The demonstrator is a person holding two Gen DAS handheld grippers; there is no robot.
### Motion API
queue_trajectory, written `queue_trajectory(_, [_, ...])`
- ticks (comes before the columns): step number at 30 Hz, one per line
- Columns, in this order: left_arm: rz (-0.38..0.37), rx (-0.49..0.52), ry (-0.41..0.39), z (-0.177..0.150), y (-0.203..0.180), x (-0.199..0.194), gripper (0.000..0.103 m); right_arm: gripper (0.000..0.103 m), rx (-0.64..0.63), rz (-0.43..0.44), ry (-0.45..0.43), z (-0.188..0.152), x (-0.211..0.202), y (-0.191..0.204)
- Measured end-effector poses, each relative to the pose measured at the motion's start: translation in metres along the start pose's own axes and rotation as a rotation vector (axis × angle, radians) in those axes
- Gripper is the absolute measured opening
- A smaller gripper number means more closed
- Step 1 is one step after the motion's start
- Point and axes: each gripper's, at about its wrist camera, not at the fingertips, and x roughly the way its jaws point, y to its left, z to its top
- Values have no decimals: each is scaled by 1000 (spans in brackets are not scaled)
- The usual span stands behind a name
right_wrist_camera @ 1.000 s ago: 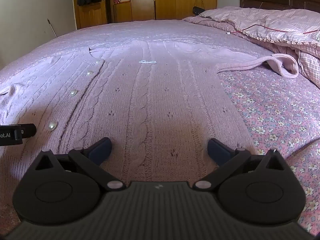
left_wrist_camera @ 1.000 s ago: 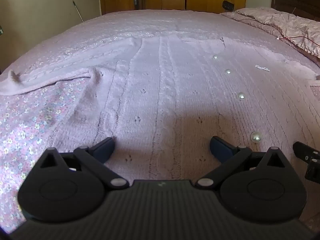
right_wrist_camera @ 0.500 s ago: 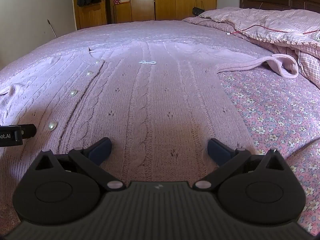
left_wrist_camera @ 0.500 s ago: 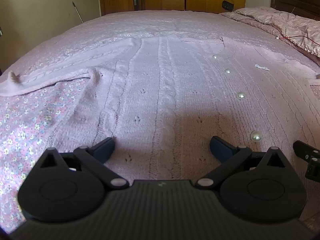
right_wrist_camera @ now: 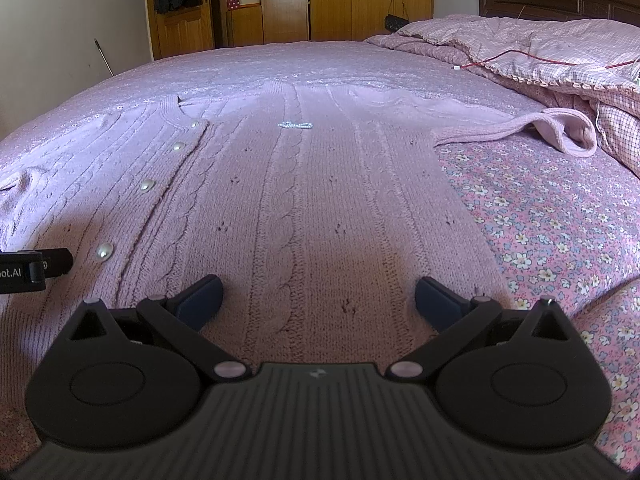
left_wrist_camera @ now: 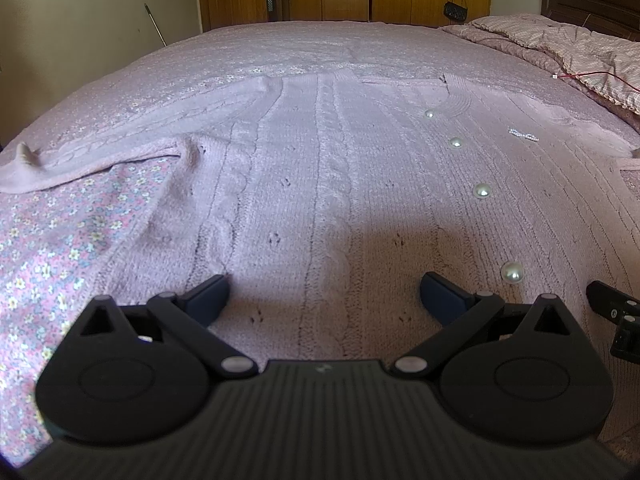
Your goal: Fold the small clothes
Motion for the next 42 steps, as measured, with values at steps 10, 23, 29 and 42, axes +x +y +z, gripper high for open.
queue_trajectory(10, [0, 0, 0, 0, 0, 0, 103, 103, 0, 0, -1, 0, 0, 0])
queue_trajectory(23, [0, 0, -1, 0, 0, 0, 103, 103, 0, 0, -1, 0, 0, 0])
queue_trajectory(29, [0, 0, -1, 0, 0, 0, 103, 103, 0, 0, -1, 0, 0, 0])
queue_trajectory(42, [3, -2, 5, 3, 0, 0, 103, 103, 4, -10, -4, 2, 2, 1])
